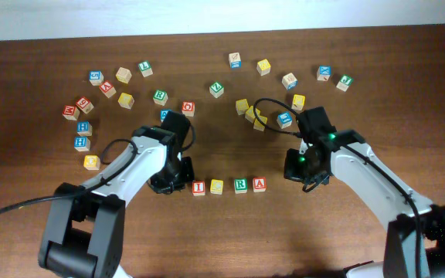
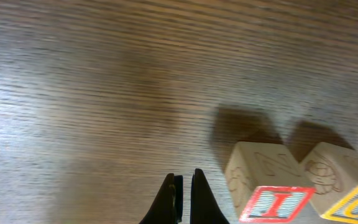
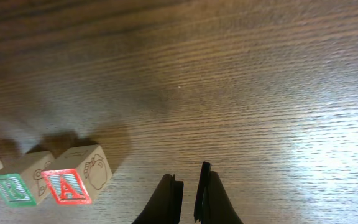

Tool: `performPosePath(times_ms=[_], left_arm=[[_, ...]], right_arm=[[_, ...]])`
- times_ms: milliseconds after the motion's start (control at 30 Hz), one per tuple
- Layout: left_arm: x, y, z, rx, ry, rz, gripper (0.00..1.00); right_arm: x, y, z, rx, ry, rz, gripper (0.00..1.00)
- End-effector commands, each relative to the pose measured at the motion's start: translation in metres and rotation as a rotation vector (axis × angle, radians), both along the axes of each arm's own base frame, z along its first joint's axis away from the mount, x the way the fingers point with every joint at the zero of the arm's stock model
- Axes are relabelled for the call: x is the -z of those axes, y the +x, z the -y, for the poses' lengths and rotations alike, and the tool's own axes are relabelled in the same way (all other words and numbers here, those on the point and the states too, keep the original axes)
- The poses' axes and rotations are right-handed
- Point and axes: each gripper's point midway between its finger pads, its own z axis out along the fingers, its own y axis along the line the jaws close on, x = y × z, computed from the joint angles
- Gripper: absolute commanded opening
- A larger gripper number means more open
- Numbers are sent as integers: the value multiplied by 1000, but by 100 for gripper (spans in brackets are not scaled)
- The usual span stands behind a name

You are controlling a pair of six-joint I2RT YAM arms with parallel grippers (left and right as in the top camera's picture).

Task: Spell out ICRA
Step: 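Move both grippers down to the ends of the block row, then push the row ends inward with both grippers to close gaps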

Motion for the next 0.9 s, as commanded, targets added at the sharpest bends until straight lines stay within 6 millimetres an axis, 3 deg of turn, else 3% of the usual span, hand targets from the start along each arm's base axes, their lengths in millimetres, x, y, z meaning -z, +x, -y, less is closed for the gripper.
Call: performPosePath(times_ms=[0, 300, 533, 867], left_arm=[[0, -3, 7, 10, -12, 0, 0], [2, -1, 11, 20, -17, 16, 0], [12, -10, 6, 26, 3, 4, 0], [11, -6, 22, 40, -58, 23, 0]], right_arm=[[14, -8, -11, -21, 25, -57, 4], [32, -11, -50, -133, 36, -51, 4], [34, -16, -64, -145, 114, -83, 4], [32, -18, -71, -151, 159, -94, 4]])
